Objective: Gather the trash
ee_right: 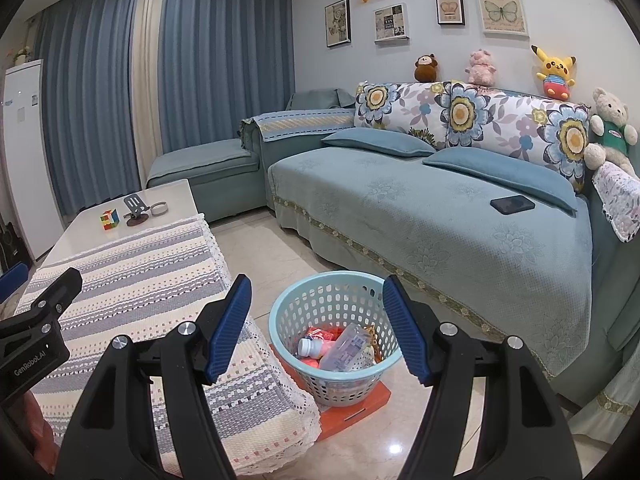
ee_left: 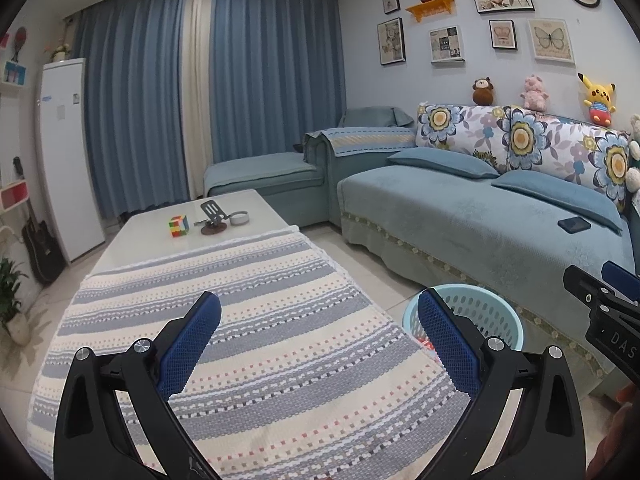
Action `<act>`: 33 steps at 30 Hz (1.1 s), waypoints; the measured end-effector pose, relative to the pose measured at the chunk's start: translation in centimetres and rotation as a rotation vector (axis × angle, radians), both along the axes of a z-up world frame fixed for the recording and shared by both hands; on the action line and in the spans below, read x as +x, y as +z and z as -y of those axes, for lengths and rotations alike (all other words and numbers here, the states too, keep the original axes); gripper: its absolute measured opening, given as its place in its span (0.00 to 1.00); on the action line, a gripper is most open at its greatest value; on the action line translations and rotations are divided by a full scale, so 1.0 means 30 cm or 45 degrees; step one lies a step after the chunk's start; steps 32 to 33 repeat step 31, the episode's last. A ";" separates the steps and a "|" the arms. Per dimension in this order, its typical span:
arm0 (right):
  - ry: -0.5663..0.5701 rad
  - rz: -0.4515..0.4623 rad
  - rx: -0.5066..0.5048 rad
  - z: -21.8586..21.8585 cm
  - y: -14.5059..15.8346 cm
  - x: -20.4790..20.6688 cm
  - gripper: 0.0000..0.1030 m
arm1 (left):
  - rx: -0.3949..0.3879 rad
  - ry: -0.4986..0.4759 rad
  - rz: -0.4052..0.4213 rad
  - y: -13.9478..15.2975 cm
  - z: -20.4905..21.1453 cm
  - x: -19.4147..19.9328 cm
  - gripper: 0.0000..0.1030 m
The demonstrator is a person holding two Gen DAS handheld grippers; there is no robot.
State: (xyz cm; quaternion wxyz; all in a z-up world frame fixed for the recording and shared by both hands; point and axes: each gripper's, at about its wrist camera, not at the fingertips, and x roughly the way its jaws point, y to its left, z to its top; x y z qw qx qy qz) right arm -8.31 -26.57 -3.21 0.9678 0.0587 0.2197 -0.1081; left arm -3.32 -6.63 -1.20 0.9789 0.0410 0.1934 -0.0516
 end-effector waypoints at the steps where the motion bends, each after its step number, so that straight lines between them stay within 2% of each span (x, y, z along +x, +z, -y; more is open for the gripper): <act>1: 0.000 -0.001 0.000 0.000 0.000 0.000 0.62 | -0.002 0.001 -0.001 0.000 0.000 -0.001 0.93; 11: 0.001 0.001 0.010 0.012 -0.006 -0.005 0.62 | -0.026 0.014 0.001 0.010 -0.017 0.004 0.93; 23: 0.006 -0.001 0.011 0.012 -0.008 -0.011 0.62 | 0.002 0.012 0.014 0.006 -0.008 0.002 0.93; 29: 0.009 -0.005 0.016 0.017 -0.013 -0.009 0.62 | -0.084 -0.019 -0.056 -0.004 -0.041 0.032 0.93; 33: 0.010 -0.007 0.012 0.015 -0.012 -0.008 0.62 | -0.098 -0.032 -0.065 -0.008 -0.045 0.034 0.93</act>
